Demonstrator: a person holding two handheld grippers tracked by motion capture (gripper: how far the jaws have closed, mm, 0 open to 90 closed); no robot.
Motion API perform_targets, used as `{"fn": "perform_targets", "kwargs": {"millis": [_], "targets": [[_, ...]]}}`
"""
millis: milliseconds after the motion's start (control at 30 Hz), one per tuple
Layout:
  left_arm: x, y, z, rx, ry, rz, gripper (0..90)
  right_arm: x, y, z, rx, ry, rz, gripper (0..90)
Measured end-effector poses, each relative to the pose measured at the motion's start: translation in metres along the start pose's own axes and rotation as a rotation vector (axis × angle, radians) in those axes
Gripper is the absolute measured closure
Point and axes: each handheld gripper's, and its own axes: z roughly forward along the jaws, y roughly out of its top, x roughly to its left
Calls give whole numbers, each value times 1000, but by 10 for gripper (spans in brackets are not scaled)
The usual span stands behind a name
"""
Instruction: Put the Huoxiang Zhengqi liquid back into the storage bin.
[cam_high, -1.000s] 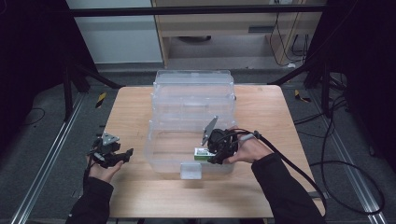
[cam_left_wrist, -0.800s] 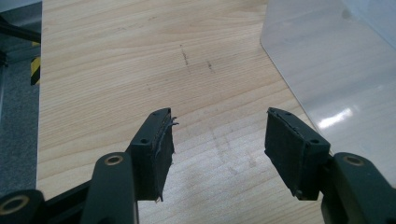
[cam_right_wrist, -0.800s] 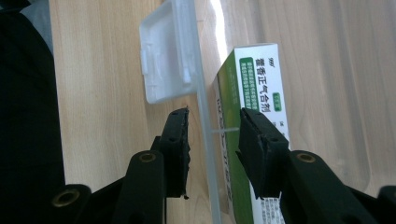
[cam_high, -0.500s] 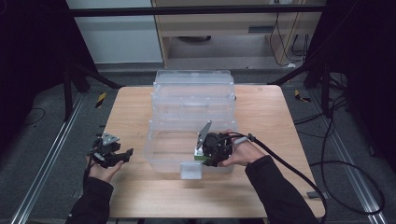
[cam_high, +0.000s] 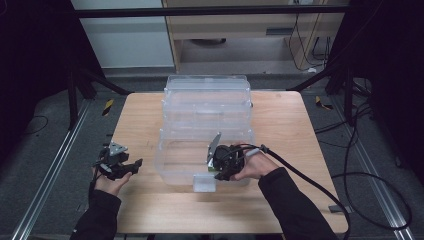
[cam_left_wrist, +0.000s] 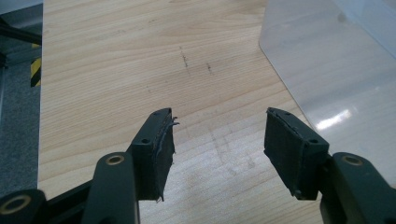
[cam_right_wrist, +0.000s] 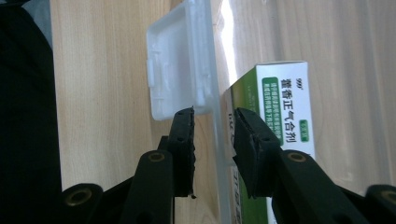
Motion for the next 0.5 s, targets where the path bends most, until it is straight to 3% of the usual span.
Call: {"fn": "perform_targets", "kwargs": {"millis": [500], "targets": [[0, 6, -13, -43, -9, 6, 417, -2, 2, 13, 21, 41, 18, 701]]}}
